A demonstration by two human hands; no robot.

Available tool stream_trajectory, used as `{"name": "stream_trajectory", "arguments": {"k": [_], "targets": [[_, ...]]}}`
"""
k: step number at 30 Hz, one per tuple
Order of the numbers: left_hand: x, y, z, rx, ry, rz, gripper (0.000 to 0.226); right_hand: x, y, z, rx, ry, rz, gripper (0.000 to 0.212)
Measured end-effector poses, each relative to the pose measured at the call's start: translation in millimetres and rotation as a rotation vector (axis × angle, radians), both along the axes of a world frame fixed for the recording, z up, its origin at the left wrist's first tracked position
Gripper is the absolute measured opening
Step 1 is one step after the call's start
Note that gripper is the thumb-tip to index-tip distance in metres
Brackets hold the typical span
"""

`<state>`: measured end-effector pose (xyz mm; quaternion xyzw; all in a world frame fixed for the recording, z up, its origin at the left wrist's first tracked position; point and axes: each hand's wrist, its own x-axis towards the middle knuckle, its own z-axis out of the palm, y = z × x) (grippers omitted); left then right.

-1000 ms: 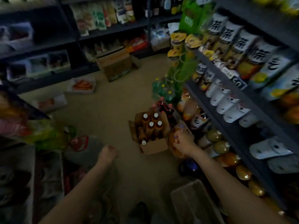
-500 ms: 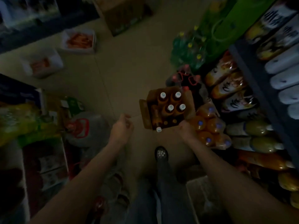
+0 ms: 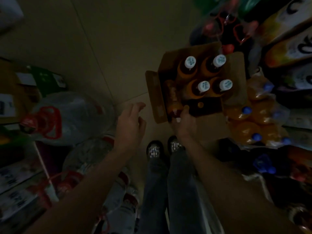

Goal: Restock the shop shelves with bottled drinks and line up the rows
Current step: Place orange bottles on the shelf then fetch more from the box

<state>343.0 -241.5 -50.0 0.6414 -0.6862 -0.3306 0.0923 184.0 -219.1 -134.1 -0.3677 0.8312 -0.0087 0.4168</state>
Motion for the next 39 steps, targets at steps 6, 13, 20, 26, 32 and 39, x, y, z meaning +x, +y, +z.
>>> {"name": "stream_trajectory", "arguments": {"k": [6, 13, 20, 26, 32, 39], "targets": [[-27, -11, 20, 0.193, -0.02, -0.13, 0.069, -24, -48, 92, -0.128, 0.022, 0.099, 0.041], [-76, -20, 22, 0.646, 0.364, 0.123, 0.118, -47, -70, 220, -0.403, -0.16, 0.481, 0.027], [-68, -6, 29, 0.514, 0.411, 0.337, 0.057, -76, -89, 158, -0.467, -0.45, 0.016, 0.023], [-39, -1, 33, 0.371, 0.402, 0.551, 0.049, -80, -74, 60, -0.096, 0.206, 0.771, 0.045], [-32, -1, 60, 0.317, 0.386, 0.51, 0.048, -71, -46, 77, -0.139, 0.19, 0.768, 0.042], [-56, 22, 150, 0.302, 0.337, 0.273, 0.06, -121, 16, 203, -0.338, -0.052, 0.181, 0.028]]}}
